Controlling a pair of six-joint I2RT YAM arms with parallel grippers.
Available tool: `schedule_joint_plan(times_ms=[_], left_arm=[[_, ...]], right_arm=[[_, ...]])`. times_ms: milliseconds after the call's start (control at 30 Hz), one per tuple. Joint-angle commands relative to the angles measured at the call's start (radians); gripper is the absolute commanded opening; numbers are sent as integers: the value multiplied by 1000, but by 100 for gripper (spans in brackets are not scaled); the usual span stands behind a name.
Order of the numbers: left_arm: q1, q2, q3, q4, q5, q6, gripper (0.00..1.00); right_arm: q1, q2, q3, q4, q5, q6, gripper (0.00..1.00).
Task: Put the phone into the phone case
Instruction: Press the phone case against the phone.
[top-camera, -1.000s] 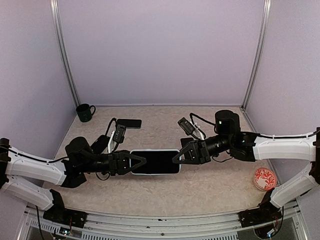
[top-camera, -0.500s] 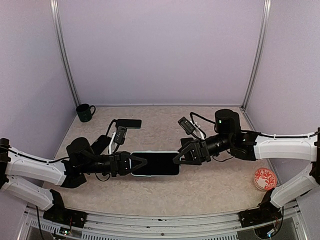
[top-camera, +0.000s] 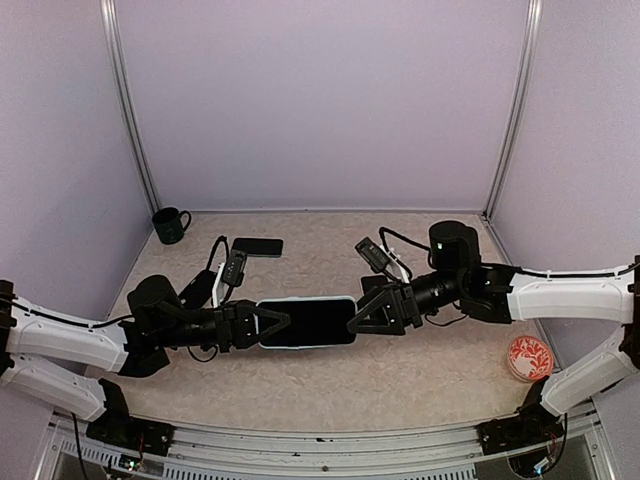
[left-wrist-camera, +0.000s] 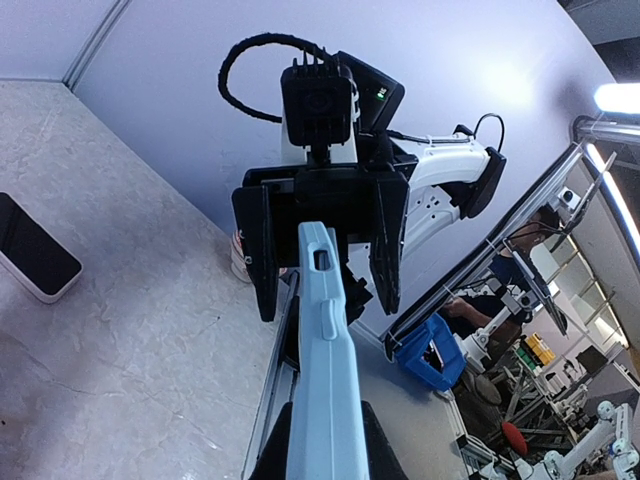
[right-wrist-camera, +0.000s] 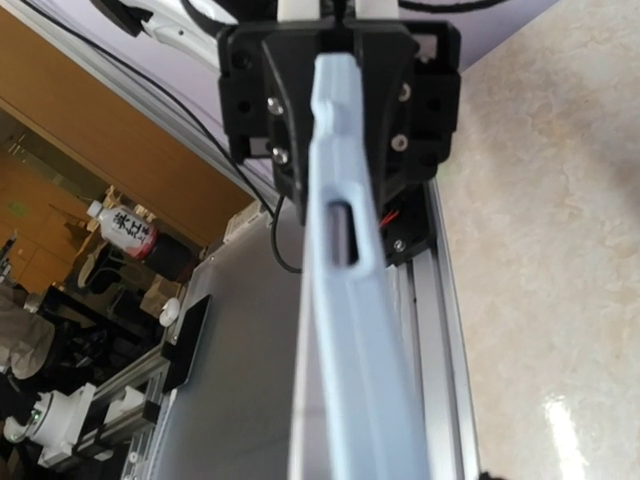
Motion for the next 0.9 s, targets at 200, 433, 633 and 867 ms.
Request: schedule_joint_plan(times_ms=[200,433,633,867], left_arm=[[1,-50,-1,89,-18,12,0],[9,-63,-8,86,-23,12,0],[9,-53,-7,93,-20,8,0],[9,-49,-14,95,-18,5,0]], right_arm=[[37,27,-4,9,-14,-45,57],[49,34,-8,10,-30,-58,29],[52,34,-2,14,-33,-55,8],[55,29,28,-57,5,-91,0]])
